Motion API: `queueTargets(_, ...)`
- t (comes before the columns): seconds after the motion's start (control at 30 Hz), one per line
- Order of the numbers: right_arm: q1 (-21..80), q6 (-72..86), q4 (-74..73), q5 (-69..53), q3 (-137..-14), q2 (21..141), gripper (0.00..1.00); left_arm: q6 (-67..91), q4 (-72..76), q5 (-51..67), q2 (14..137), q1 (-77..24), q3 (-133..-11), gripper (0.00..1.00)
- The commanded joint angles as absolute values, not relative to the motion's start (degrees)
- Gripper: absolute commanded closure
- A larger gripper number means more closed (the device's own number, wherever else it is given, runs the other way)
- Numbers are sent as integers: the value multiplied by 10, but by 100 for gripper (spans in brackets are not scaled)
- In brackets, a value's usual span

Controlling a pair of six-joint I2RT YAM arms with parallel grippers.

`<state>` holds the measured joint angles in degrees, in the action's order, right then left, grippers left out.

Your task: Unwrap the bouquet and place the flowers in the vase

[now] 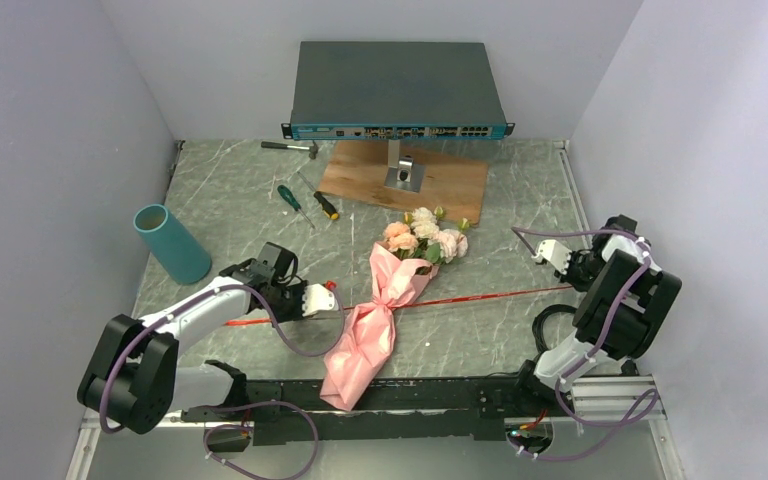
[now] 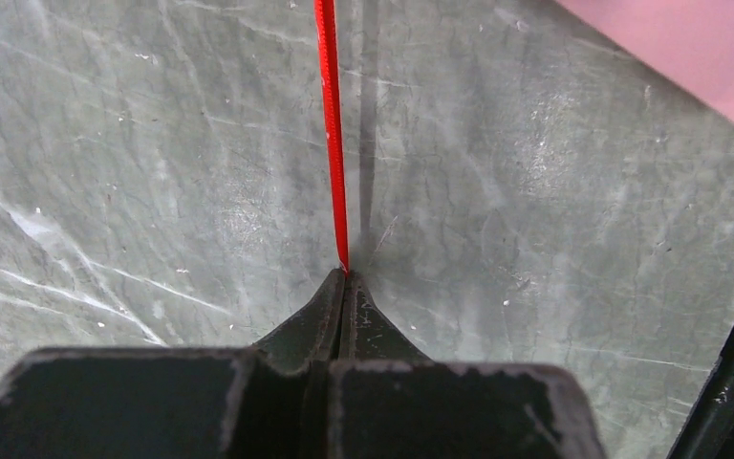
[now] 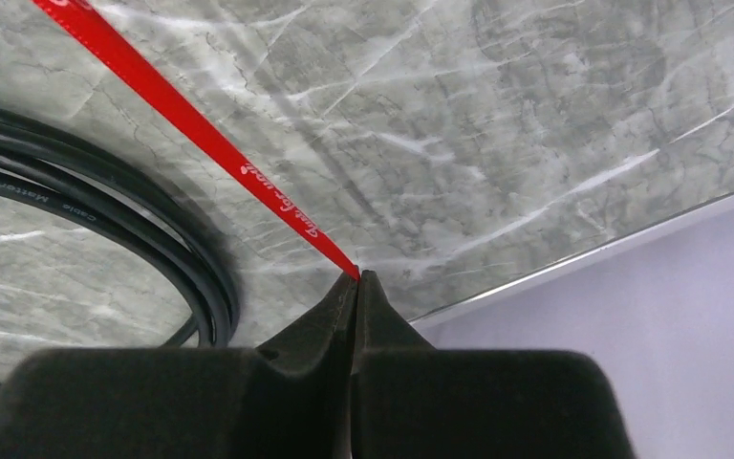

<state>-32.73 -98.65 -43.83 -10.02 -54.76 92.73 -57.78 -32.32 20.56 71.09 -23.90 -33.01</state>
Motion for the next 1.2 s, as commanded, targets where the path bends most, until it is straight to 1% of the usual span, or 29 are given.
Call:
queueTargets(0.0, -338, -1012, -409, -83, -576, 933, 100, -594, -352, 190, 711, -230, -319, 100)
queueTargets(0.13, -338, -1009, -411, -92, -579, 931, 100, -582, -356, 199, 711, -229, -329, 100)
queueTargets(0.23, -326, -992, -441, -103, -589, 924, 99, -562, -367, 226, 720, -230, -358, 100)
queueTargets(0.27, -319, -984, -459, -110, -594, 921, 88, -554, -374, 243, 724, -230, -371, 100)
queueTargets(0.3, -312, -975, -475, -118, -597, 913, 72, -543, -379, 253, 727, -230, -384, 98)
queueTargets(0.33, -304, -966, -487, -129, -598, 905, 56, -534, -380, 266, 729, -231, -396, 93)
queueTargets(0.37, -297, -956, -495, -140, -597, 895, 46, -524, -377, 276, 730, -231, -407, 87)
queueTargets(0.4, -289, -946, -501, -150, -594, 885, 40, -515, -372, 284, 730, -232, -415, 81)
queueTargets(0.43, -279, -936, -506, -161, -591, 872, 36, -510, -368, 292, 730, -233, -422, 74)
queueTargets(0.5, -257, -914, -522, -180, -587, 849, 31, -508, -365, 309, 727, -238, -434, 61)
queueTargets(0.53, -245, -902, -530, -190, -588, 838, 29, -508, -363, 313, 725, -241, -438, 56)
queueTargets(0.57, -232, -880, -538, -200, -589, 828, 24, -507, -360, 317, 722, -246, -440, 51)
queueTargets(0.63, -203, -840, -555, -224, -595, 809, 22, -506, -346, 325, 715, -259, -440, 44)
queueTargets(0.73, -149, -762, -580, -265, -607, 784, 22, -495, -320, 331, 705, -298, -440, 39)
queueTargets(0.83, -84, -663, -582, -313, -614, 763, 22, -465, -277, 319, 709, -355, -442, 38)
queueTargets(0.97, 16, -514, -544, -378, -627, 753, 23, -434, -232, 296, 751, -424, -458, 40)
queueTargets(1.03, 60, -431, -513, -392, -634, 756, 25, -419, -213, 281, 782, -447, -467, 45)
queueTargets(1.07, 78, -399, -494, -396, -636, 760, 26, -412, -205, 271, 795, -457, -471, 49)
queueTargets(1.1, 96, -366, -476, -399, -638, 765, 28, -409, -199, 264, 810, -467, -476, 55)
queueTargets(1.17, 130, -308, -439, -407, -640, 778, 33, -398, -178, 248, 836, -484, -479, 70)
